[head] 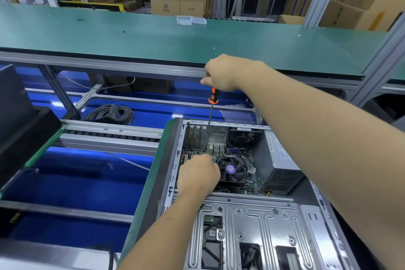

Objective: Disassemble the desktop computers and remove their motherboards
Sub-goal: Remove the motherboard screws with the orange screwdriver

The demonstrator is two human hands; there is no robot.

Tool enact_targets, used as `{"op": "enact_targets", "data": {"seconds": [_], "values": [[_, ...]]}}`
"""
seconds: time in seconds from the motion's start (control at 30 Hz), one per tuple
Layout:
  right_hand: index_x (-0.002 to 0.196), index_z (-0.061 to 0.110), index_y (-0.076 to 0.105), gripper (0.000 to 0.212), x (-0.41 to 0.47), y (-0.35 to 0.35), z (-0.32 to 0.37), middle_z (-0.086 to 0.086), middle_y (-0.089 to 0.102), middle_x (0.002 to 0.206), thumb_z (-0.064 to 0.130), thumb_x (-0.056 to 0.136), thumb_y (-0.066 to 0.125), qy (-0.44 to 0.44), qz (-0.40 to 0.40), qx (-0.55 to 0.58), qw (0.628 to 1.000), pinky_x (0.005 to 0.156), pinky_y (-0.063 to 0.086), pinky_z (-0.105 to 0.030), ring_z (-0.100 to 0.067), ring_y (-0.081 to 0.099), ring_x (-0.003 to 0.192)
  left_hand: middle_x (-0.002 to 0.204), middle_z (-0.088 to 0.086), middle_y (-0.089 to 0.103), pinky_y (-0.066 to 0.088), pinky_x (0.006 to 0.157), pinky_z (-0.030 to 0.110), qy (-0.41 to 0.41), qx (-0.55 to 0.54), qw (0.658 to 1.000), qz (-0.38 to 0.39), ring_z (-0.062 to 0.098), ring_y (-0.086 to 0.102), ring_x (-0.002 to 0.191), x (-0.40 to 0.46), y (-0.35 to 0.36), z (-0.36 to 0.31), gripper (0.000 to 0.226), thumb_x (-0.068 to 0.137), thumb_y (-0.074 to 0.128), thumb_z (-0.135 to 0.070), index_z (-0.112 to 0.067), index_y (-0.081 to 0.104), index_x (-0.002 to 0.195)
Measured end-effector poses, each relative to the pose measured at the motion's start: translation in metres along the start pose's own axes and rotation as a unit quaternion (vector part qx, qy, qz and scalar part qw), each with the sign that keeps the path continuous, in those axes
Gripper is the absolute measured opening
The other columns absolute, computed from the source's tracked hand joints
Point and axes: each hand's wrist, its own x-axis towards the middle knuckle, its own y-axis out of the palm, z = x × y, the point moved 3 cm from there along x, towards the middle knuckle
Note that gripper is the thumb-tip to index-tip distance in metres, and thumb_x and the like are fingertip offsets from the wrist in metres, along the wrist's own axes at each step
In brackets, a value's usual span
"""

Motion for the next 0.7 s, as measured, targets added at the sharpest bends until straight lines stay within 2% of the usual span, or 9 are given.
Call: {"op": "enact_targets", "data": {"seconds": [0.03,0.1,0.2,0.27,0.33,0.43,0.5,0.63,0.7], "values": [[0.106,0.011,0.058,0.022,0.0011,0.0005,0.0007,-0.009,0.061,0.099,0.032,0.102,0.052,-0.021,-0.003,0.014,1.000,0.071,0.044,-0.033,-0.029,0.057,0.083,0.068,-0.001,0.053,0.034,0.053,0.030,-0.001,0.000,1.000,0.000,0.020,0.049,0.057,0.0000,0.0001,-0.0001,0.030,0.094,0.040,-0.027,-0.020,0.041,0.065],[0.117,0.017,0.054,0.023,-0.0020,-0.0015,0.0039,-0.006,0.056,0.105,0.025,0.096,0.059,-0.042,0.020,0.036,0.998,0.074,0.050,-0.039,-0.029,0.059,0.086,0.068,-0.001,0.053,0.035,0.053,0.030,-0.001,-0.001,1.000,0.001,0.019,0.049,0.057,0.0001,0.0002,-0.0003,0.030,0.094,0.040,-0.027,-0.020,0.041,0.066],[0.095,0.011,0.055,0.031,-0.0035,-0.0023,0.0037,-0.006,0.059,0.088,0.043,0.100,0.054,0.000,0.014,-0.026,1.000,0.054,0.040,-0.031,-0.021,0.055,0.062,0.069,-0.001,0.052,0.035,0.054,0.030,0.000,0.001,1.000,-0.002,0.020,0.049,0.058,-0.0002,0.0002,0.0002,0.030,0.095,0.040,-0.028,-0.020,0.040,0.065],[0.095,0.011,0.057,0.027,-0.0001,-0.0009,0.0038,-0.007,0.062,0.094,0.036,0.101,0.053,-0.007,0.006,-0.015,1.000,0.064,0.044,-0.032,-0.026,0.058,0.076,0.069,-0.001,0.052,0.036,0.054,0.030,0.001,-0.001,1.000,-0.003,0.021,0.050,0.058,-0.0001,0.0001,0.0003,0.031,0.095,0.040,-0.028,-0.020,0.040,0.065],[0.111,0.017,0.057,0.017,-0.0008,-0.0001,0.0073,-0.006,0.059,0.104,0.023,0.096,0.061,-0.038,0.026,0.053,0.998,0.073,0.051,-0.036,-0.030,0.060,0.090,0.068,-0.002,0.052,0.036,0.054,0.030,0.001,-0.002,1.000,-0.004,0.020,0.049,0.058,0.0002,0.0001,0.0002,0.031,0.095,0.040,-0.029,-0.021,0.040,0.065],[0.110,0.018,0.051,0.028,-0.0033,-0.0016,0.0084,0.000,0.050,0.090,0.035,0.093,0.066,-0.027,0.029,0.031,0.999,0.054,0.041,-0.032,-0.019,0.056,0.067,0.068,-0.002,0.052,0.034,0.052,0.029,-0.001,-0.001,1.000,-0.003,0.017,0.047,0.055,0.0012,0.0004,0.0003,0.032,0.096,0.040,-0.029,-0.021,0.040,0.065],[0.095,0.011,0.052,0.035,-0.0018,-0.0029,0.0062,-0.002,0.051,0.078,0.046,0.100,0.052,0.011,0.002,-0.017,1.000,0.049,0.032,-0.030,-0.016,0.048,0.057,0.068,-0.001,0.053,0.035,0.053,0.029,0.001,0.000,1.000,-0.002,0.018,0.049,0.056,0.0012,0.0009,0.0007,0.031,0.096,0.040,-0.029,-0.020,0.041,0.065],[0.109,0.017,0.054,0.013,-0.0008,-0.0019,0.0058,-0.005,0.056,0.096,0.020,0.097,0.055,-0.025,0.032,0.046,0.998,0.055,0.044,-0.029,-0.020,0.054,0.059,0.069,0.000,0.055,0.039,0.056,0.030,0.003,-0.002,1.000,-0.003,0.021,0.052,0.059,0.0018,0.0014,0.0004,0.031,0.096,0.041,-0.029,-0.019,0.042,0.066],[0.108,0.016,0.053,0.019,-0.0036,-0.0032,0.0059,-0.002,0.055,0.093,0.028,0.096,0.061,-0.016,0.040,0.018,0.999,0.051,0.041,-0.029,-0.018,0.053,0.055,0.070,0.000,0.056,0.039,0.057,0.031,0.002,-0.003,1.000,-0.003,0.022,0.053,0.059,0.0022,0.0013,0.0004,0.031,0.095,0.041,-0.029,-0.019,0.044,0.067]]}}
